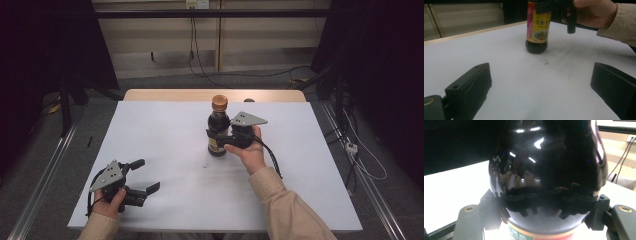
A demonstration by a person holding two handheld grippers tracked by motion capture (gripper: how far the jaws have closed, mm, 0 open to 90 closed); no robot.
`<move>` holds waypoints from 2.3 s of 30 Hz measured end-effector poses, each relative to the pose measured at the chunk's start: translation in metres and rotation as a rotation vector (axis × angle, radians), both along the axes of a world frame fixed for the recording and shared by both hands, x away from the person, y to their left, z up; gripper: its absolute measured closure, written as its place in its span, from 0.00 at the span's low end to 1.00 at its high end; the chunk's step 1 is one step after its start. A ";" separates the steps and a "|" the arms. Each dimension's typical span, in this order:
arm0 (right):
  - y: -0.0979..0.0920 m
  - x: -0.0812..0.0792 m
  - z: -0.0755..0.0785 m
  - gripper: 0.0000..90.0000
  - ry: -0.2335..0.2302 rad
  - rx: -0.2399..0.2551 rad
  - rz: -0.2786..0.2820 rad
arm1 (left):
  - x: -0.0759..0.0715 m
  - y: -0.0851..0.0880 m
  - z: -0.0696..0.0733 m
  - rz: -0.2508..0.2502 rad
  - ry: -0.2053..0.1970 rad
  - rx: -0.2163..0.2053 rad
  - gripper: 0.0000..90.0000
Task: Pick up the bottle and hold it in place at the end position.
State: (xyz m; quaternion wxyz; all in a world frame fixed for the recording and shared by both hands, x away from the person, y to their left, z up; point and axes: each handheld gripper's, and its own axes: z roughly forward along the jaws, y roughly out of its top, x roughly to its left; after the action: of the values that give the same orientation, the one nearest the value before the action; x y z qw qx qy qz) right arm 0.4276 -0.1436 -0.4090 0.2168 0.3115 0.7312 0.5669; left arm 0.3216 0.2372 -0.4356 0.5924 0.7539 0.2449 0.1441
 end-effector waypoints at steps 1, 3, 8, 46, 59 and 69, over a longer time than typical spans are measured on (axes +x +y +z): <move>0.000 0.000 0.000 0.33 0.001 -0.001 -0.003 | 0.001 0.001 0.000 -0.003 -0.009 0.009 0.04; 0.001 -0.001 0.000 0.33 0.012 0.007 -0.014 | 0.000 0.000 0.000 -0.001 0.002 0.002 0.04; 0.003 -0.005 0.001 0.29 0.038 0.035 -0.048 | 0.001 0.000 -0.001 -0.002 0.009 -0.003 0.03; 0.003 -0.008 -0.003 0.34 0.015 0.024 -0.064 | 0.032 -0.050 0.043 -0.024 0.079 -0.018 0.04; 0.003 -0.008 -0.005 0.34 0.015 0.043 -0.069 | 0.049 -0.072 0.058 -0.069 0.108 -0.004 0.05; 0.002 -0.008 -0.005 0.34 0.023 0.047 -0.069 | 0.055 -0.086 0.067 -0.095 0.095 0.019 0.06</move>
State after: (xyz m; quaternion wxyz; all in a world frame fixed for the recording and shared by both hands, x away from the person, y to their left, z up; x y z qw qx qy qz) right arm 0.4198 -0.1413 -0.4143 0.2204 0.3479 0.7091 0.5724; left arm 0.3769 0.1515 -0.3688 0.5791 0.7762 0.2353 0.0822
